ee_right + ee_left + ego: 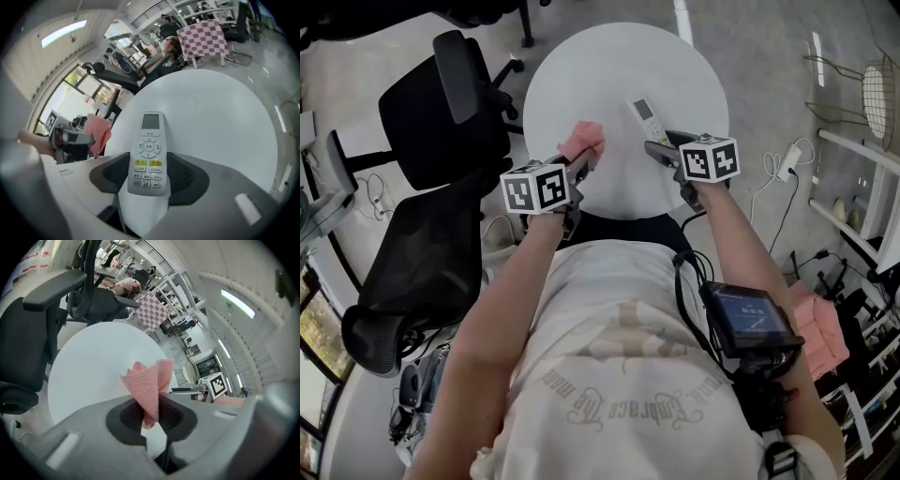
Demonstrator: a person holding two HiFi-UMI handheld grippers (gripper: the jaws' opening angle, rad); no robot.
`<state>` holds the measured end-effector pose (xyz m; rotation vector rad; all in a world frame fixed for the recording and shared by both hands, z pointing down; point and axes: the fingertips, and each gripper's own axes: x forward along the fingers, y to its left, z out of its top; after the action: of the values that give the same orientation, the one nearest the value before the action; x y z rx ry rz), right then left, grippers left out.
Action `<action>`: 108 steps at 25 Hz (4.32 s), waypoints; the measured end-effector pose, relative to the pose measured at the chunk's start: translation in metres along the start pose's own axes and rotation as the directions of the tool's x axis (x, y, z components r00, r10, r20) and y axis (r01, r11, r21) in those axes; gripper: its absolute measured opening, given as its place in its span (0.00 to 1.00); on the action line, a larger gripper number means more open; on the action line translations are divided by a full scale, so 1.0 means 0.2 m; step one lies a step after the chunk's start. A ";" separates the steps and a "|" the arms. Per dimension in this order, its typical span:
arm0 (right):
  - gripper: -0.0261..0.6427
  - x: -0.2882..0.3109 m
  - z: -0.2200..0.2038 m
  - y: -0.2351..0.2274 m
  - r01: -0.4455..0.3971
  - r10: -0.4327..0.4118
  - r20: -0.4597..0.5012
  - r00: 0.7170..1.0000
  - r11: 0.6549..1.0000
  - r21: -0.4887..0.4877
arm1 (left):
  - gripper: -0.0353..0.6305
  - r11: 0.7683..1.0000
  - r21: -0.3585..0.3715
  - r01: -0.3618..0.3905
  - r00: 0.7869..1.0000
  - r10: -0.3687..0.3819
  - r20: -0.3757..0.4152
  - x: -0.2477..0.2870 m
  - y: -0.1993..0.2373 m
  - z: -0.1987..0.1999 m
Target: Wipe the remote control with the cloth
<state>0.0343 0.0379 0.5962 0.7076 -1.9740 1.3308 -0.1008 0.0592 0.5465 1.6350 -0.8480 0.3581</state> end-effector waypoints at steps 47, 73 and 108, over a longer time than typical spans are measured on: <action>0.42 -0.48 0.45 0.59 -0.693 0.645 0.482 0.592 0.714 -0.104 | 0.12 0.852 -0.074 0.518 0.850 -0.502 0.162 -0.03 -0.67 0.52; 0.42 -0.53 0.49 0.58 -0.729 0.654 0.549 0.521 0.675 -0.113 | 0.12 0.835 -0.132 0.534 0.846 -0.530 0.064 0.01 -0.71 0.41; 0.42 0.02 0.20 0.01 0.018 -0.008 0.064 0.998 0.987 -0.160 | 0.12 0.882 -0.250 0.400 0.915 -0.398 0.060 -0.03 -0.42 0.02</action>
<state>0.0215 0.0006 0.5878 0.6923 -2.0956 1.1392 -0.0478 0.0601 0.4813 1.5188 -0.5151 -0.0491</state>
